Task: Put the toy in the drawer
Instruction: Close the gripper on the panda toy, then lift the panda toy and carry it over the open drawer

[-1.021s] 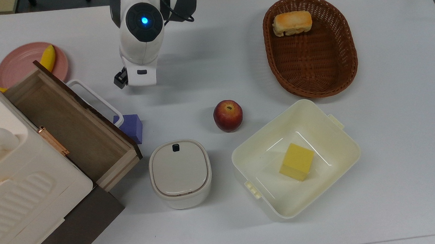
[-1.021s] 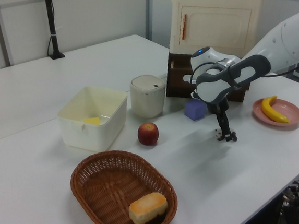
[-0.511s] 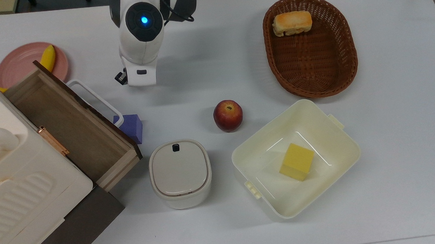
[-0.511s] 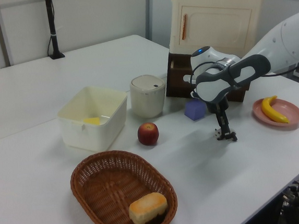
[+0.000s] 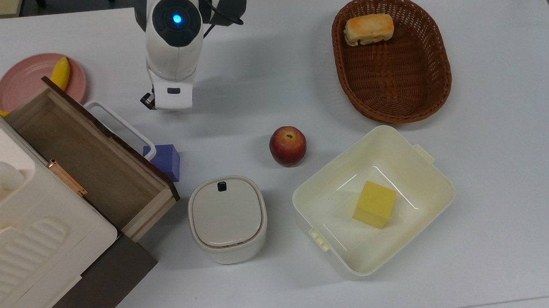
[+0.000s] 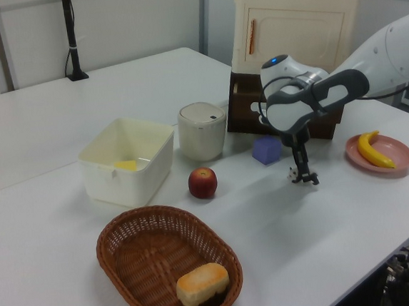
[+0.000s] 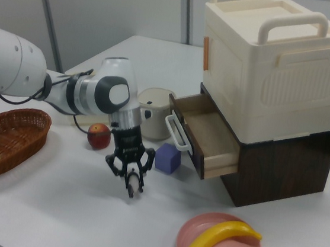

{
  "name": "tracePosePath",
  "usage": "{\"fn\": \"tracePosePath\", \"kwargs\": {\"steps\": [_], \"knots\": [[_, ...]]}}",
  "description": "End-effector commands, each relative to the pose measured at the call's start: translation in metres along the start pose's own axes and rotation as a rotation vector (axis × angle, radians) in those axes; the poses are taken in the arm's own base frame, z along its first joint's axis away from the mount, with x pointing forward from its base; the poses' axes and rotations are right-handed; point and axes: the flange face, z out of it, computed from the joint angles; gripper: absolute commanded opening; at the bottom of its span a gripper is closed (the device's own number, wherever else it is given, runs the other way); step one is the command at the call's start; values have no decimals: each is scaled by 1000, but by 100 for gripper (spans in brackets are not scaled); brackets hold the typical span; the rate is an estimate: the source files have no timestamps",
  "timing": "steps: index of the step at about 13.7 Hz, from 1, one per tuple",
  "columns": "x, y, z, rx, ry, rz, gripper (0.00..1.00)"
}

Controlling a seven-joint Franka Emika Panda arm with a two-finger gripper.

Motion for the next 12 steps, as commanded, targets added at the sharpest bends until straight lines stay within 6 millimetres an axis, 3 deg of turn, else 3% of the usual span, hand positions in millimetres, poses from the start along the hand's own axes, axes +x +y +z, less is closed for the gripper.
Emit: {"fn": "tracePosePath", "kwargs": {"steps": [1, 6, 10, 12], "knots": [[11, 12, -44, -14, 121, 147, 0], [13, 29, -111, -1, 295, 324, 0], [1, 45, -167, -42, 400, 409, 0], [-8, 51, -186, -28, 460, 441, 0]]}}
